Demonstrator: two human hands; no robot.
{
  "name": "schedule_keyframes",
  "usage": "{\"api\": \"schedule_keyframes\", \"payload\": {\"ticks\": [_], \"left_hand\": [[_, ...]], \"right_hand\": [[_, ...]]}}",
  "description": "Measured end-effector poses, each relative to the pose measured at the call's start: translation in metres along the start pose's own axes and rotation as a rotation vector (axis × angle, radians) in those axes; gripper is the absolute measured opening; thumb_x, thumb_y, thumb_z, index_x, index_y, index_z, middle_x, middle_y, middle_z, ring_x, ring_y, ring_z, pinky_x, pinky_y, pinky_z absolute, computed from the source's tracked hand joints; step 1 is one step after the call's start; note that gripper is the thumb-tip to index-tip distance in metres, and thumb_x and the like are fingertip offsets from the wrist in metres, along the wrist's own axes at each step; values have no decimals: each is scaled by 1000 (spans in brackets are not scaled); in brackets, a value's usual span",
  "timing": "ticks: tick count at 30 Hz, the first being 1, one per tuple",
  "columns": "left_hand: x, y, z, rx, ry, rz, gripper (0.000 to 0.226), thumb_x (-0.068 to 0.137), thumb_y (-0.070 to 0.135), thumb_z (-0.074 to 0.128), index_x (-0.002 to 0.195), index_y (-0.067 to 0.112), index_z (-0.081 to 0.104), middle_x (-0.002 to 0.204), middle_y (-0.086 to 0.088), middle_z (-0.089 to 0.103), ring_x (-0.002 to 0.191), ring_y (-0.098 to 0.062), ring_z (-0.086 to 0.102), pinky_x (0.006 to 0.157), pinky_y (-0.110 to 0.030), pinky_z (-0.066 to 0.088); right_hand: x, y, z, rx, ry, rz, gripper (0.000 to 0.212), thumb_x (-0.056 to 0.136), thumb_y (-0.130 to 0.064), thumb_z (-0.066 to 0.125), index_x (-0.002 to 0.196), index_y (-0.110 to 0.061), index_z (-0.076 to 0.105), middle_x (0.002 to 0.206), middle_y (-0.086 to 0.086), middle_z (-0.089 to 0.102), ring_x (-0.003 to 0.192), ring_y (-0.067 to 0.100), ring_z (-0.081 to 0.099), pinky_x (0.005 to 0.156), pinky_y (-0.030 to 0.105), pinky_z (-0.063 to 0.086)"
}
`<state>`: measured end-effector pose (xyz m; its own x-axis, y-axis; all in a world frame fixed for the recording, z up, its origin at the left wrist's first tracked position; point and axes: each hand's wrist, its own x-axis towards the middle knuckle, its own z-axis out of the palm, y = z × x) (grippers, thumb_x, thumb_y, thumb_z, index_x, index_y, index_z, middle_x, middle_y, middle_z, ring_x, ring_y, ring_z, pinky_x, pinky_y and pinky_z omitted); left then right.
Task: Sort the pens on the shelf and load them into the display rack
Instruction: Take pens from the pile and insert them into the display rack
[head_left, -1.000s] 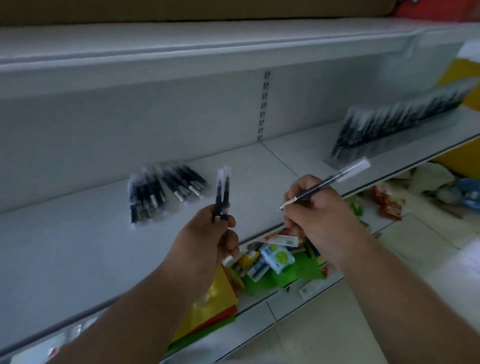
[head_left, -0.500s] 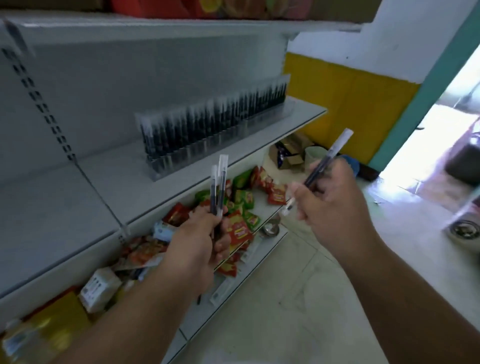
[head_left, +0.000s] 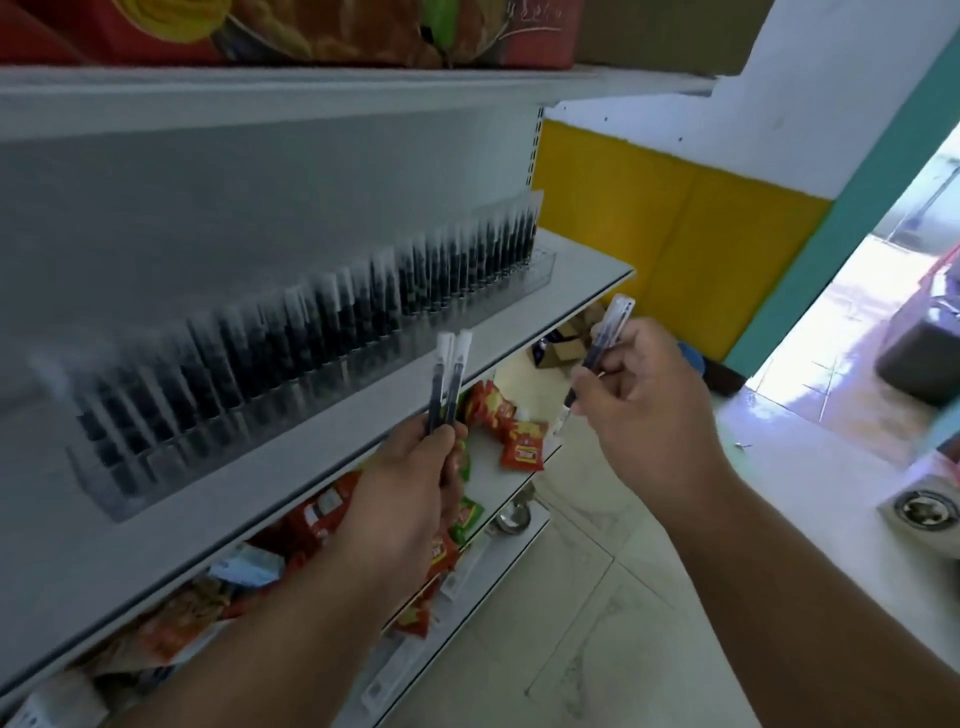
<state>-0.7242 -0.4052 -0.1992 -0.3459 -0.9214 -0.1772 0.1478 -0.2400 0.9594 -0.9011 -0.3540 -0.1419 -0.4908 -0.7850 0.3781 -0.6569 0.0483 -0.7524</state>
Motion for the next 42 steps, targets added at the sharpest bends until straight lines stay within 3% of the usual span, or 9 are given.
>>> {"api": "schedule_keyframes", "payload": {"ticks": [4, 12, 16, 19, 22, 28, 35, 39, 42], "left_hand": [[53, 10, 32, -57, -11, -55, 20, 104, 20, 45, 90, 10, 55, 61, -2, 40, 38, -8, 28, 33, -20, 24], [130, 2, 91, -59, 81, -39, 22, 104, 16, 44, 89, 9, 58, 61, -1, 36, 44, -9, 25, 37, -20, 20], [167, -3, 124, -138, 218, -18, 24, 104, 15, 43, 89, 8, 59, 60, -2, 36, 44, -11, 22, 42, -22, 15], [188, -8, 147, -168, 290, -15, 26, 104, 16, 42, 88, 7, 60, 60, -3, 35, 46, -12, 21, 41, -22, 15], [197, -11, 162, -181, 353, -1, 26, 105, 15, 41, 87, 7, 59, 59, -3, 34, 46, -12, 20, 41, -22, 15], [205, -14, 170, -191, 441, 22, 24, 105, 13, 40, 93, 2, 58, 58, -4, 35, 43, -14, 18, 38, -22, 18], [211, -17, 176, -245, 481, 31, 25, 105, 11, 40, 91, 1, 58, 57, -3, 34, 41, -12, 18, 35, -19, 20], [210, -19, 178, -241, 473, 26, 24, 104, 10, 40, 90, 1, 57, 57, -4, 33, 40, -11, 18, 36, -20, 19], [212, -18, 175, -246, 486, 24, 24, 104, 10, 41, 89, 2, 58, 57, -4, 33, 42, -12, 17, 37, -20, 16]], "right_hand": [[58, 15, -20, 13, 69, -67, 9, 99, -31, 49, 92, -26, 52, 68, -9, 68, 65, 3, 65, 66, 42, 55], [160, 91, -7, 40, -7, -44, 13, 95, -25, 60, 83, -24, 59, 74, -4, 70, 71, 13, 67, 67, 46, 56], [249, 107, -4, 82, -52, -214, 11, 96, -28, 60, 87, -22, 59, 78, -5, 70, 73, 12, 68, 64, 43, 57], [301, 110, 3, 105, -60, -348, 13, 97, -26, 60, 85, -22, 57, 78, -6, 69, 72, 5, 65, 62, 25, 49], [334, 113, 18, 113, -106, -434, 19, 96, -25, 59, 84, -11, 57, 76, 3, 69, 68, 10, 63, 59, 27, 46], [361, 127, 51, 104, -236, -477, 20, 98, -27, 56, 87, -10, 55, 80, 9, 68, 75, 23, 64, 64, 37, 49], [364, 142, 73, 0, -376, -509, 5, 97, -22, 56, 93, -19, 55, 79, -3, 62, 73, 15, 59, 61, 25, 39], [372, 138, 67, 31, -302, -558, 8, 98, -20, 53, 90, -18, 50, 75, -5, 53, 64, 4, 49, 53, 9, 31], [378, 130, 60, 57, -242, -610, 11, 98, -18, 53, 90, -10, 50, 73, -2, 50, 62, 1, 45, 51, 8, 30]]}}
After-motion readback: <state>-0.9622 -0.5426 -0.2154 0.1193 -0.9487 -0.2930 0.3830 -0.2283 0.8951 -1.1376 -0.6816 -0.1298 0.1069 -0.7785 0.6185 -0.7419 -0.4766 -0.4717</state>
